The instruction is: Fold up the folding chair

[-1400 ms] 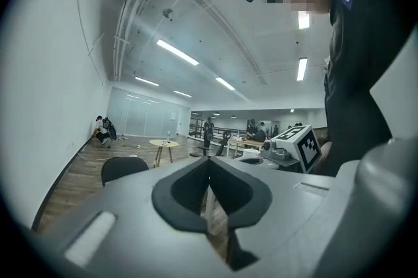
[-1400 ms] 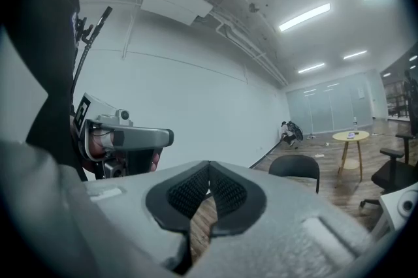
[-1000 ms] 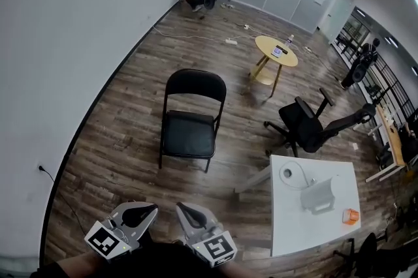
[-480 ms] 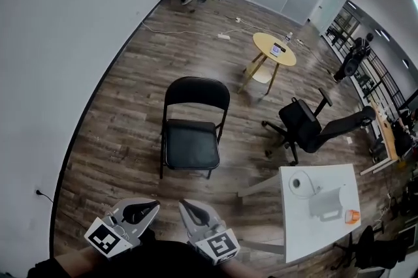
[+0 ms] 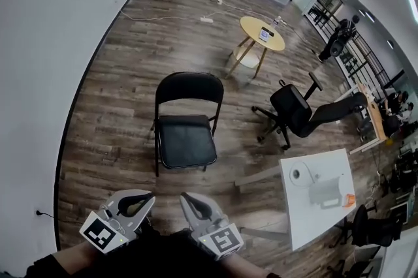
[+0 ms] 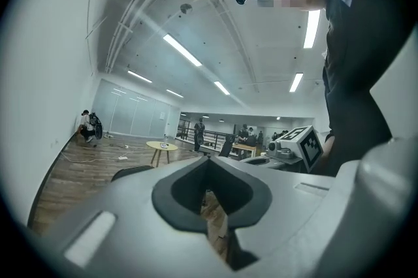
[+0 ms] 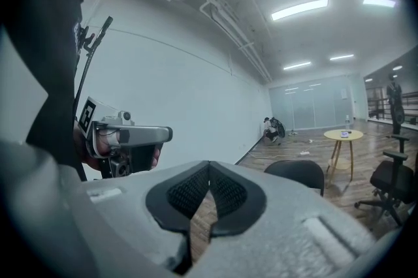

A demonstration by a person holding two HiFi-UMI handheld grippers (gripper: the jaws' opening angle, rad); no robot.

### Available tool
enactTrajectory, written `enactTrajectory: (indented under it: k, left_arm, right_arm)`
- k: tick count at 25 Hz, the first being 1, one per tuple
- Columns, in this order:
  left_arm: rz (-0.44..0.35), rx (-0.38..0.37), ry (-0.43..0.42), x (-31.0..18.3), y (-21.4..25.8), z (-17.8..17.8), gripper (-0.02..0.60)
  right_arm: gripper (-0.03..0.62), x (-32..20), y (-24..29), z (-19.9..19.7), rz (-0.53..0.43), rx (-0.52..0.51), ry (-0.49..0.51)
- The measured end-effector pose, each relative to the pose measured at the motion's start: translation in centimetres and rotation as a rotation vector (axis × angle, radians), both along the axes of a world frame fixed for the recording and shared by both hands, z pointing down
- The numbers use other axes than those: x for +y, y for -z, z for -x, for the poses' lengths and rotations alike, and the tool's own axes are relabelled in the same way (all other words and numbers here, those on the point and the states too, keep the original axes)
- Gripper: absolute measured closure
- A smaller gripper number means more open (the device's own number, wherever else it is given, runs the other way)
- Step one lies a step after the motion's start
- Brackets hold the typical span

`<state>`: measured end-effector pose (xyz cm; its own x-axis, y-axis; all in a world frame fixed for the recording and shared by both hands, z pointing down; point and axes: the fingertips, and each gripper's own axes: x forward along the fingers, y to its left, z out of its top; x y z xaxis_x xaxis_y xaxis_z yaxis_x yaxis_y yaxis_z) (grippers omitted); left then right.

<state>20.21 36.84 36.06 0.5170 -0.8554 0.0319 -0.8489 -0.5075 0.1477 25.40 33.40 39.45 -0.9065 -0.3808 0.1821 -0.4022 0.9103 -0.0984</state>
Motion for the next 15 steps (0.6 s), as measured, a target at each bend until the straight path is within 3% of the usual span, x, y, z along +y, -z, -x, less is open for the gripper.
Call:
enactTrajectory:
  k: [7,15]
  left_arm:
    - [0.033,0.002,-0.039,-3.4,-1.5,1.4,0.580]
    - [0.034,-0.070,-0.009,-9.9,-1.2,2.8,0.580]
  right_arm:
    - [0.594,-3.8,-1.6,1.1,0.034,-0.008,-0.059]
    - [0.594,-11.1,-3.2,0.4,0.046,-0.063,-0.078]
